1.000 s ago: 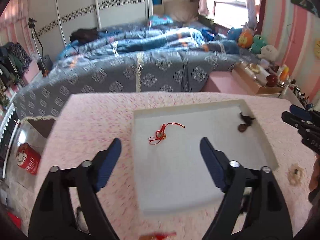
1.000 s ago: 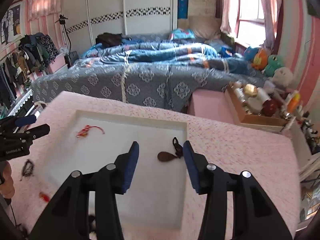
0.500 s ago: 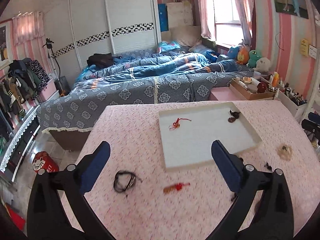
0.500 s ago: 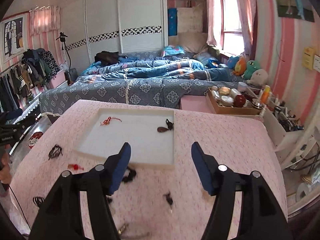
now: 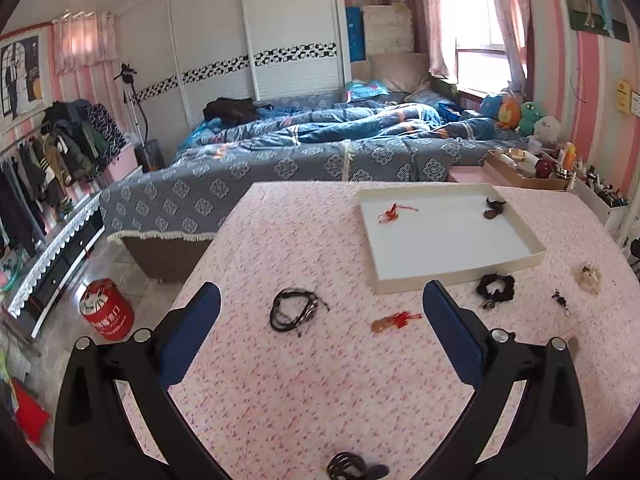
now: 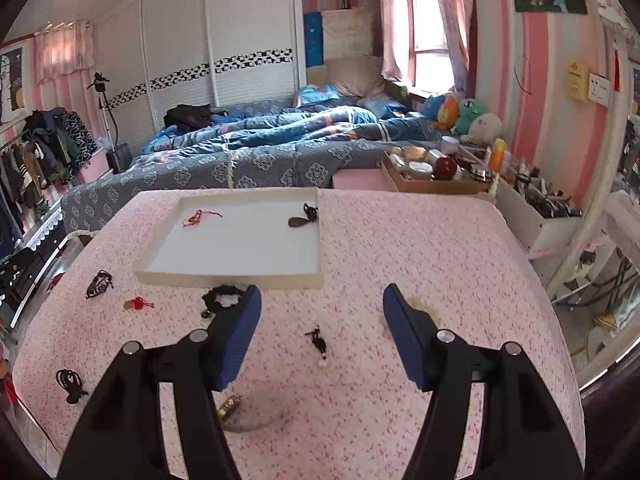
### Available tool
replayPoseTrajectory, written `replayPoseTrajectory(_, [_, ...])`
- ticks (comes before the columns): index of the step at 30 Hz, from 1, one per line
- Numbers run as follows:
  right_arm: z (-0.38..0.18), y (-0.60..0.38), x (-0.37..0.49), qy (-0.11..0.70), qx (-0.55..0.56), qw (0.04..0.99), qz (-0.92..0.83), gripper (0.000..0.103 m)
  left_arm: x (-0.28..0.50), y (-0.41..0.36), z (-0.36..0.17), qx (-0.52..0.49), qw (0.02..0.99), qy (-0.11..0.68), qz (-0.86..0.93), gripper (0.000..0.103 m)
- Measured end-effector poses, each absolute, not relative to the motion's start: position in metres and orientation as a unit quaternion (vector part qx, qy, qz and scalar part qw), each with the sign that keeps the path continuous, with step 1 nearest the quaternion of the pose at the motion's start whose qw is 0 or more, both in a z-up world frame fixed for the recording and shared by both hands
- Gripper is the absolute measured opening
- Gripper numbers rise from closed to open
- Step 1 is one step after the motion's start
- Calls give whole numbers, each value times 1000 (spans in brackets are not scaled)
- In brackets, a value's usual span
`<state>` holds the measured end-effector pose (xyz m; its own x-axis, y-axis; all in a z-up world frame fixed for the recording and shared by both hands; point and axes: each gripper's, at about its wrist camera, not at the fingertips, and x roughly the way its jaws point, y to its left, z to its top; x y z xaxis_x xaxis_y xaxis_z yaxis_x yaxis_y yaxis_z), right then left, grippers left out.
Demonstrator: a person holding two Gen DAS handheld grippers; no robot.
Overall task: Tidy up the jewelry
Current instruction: 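Lift both open tools away from the white tray, then grasp the black braided bracelet with the left tool while the right tool grasps the black tassel charm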
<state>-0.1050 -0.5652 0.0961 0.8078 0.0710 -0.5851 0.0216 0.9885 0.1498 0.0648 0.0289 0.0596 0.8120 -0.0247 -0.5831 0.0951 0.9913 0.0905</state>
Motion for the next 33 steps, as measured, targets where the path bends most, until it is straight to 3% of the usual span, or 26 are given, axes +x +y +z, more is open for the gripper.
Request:
replayPoseTrajectory(7, [82,-566,-109,314,79,946,-7,64,72,47,33,52,943,327,-21,100])
replayPoseTrajectory(11, [76,-571,-111,313,89,945,-23,73,75,54,22,47,941,334,-24,100])
replayPoseTrajectory(33, [14,-588,-80,370,93,922,-70,73,122,90,-33,12,919,391,-39,100])
